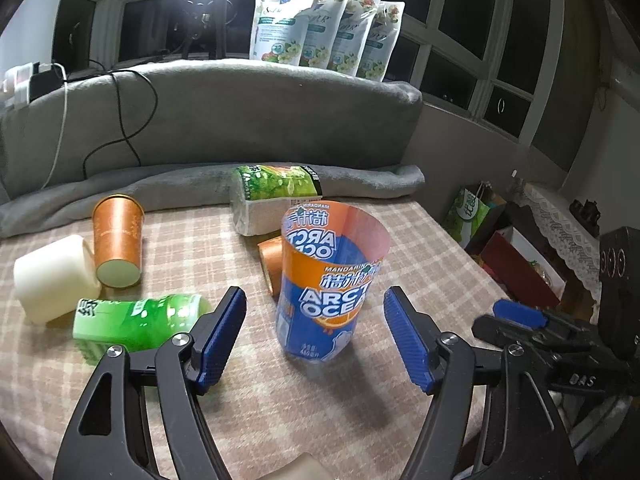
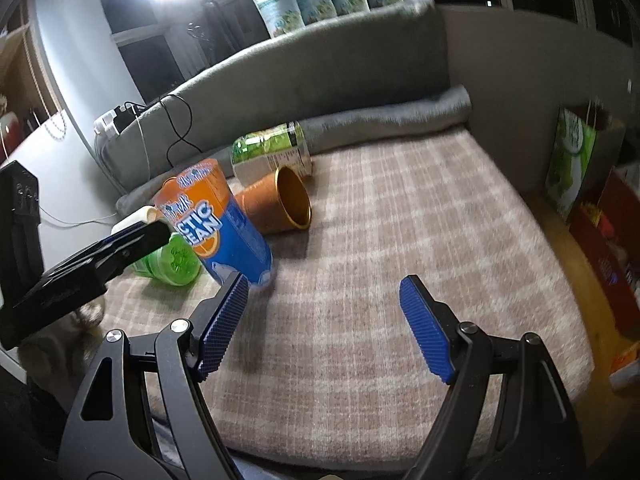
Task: Flip cup upright
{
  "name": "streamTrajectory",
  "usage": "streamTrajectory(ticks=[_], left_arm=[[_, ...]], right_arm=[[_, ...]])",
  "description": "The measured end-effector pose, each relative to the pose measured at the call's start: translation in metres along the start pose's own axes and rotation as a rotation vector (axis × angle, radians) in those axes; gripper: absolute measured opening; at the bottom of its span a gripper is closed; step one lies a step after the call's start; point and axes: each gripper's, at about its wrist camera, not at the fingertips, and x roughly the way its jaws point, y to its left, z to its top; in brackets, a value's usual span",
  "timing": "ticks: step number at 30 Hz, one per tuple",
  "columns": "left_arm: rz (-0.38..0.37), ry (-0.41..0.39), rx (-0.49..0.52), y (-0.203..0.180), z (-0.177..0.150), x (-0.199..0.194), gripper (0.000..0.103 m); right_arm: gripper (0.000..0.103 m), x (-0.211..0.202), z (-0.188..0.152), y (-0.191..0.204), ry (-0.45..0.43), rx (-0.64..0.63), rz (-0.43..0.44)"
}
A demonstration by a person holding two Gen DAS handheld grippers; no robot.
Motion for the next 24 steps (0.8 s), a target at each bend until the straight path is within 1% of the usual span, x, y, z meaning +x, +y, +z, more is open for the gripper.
streamTrajectory(ticks=[3, 5, 7, 8, 10, 15, 17, 20, 24], left_arm=[[0.007, -0.023, -0.007, 0.007, -0.002, -0.013, 0.071], [0.024, -0.048, -0.011, 0.012, -0.003, -0.024, 0.072], [0.049, -0.084, -0.014, 0.018, -0.002, -0.036, 0.074], [0.064, -0.102, -0.014, 0.020, -0.002, -0.042, 0.078], [0.095, -0.143, -0.014, 0.026, -0.001, -0.054, 0.080], [0.167, -0.219, -0.008, 0.037, 0.002, -0.076, 0.080], [0.191, -0.247, -0.011, 0.041, 0.004, -0.083, 0.081], [0.232, -0.299, -0.025, 0.047, 0.006, -0.097, 0.082], [0.272, -0.350, -0.043, 0.053, 0.007, -0.109, 0.084]], right_arm=[[0.082, -0.004, 0.006, 0.013, -0.051, -0.048, -0.043], [0.093, -0.007, 0.010, 0.021, -0.087, -0.078, -0.062], [0.094, -0.011, 0.014, 0.031, -0.138, -0.104, -0.083], [0.094, -0.012, 0.016, 0.034, -0.154, -0.117, -0.091], [0.094, -0.016, 0.020, 0.043, -0.189, -0.147, -0.110], [0.095, -0.022, 0.028, 0.061, -0.256, -0.191, -0.137], [0.102, -0.025, 0.031, 0.068, -0.286, -0.200, -0.143], [0.102, -0.031, 0.033, 0.076, -0.340, -0.216, -0.164], [0.102, -0.037, 0.034, 0.085, -0.401, -0.233, -0.204]])
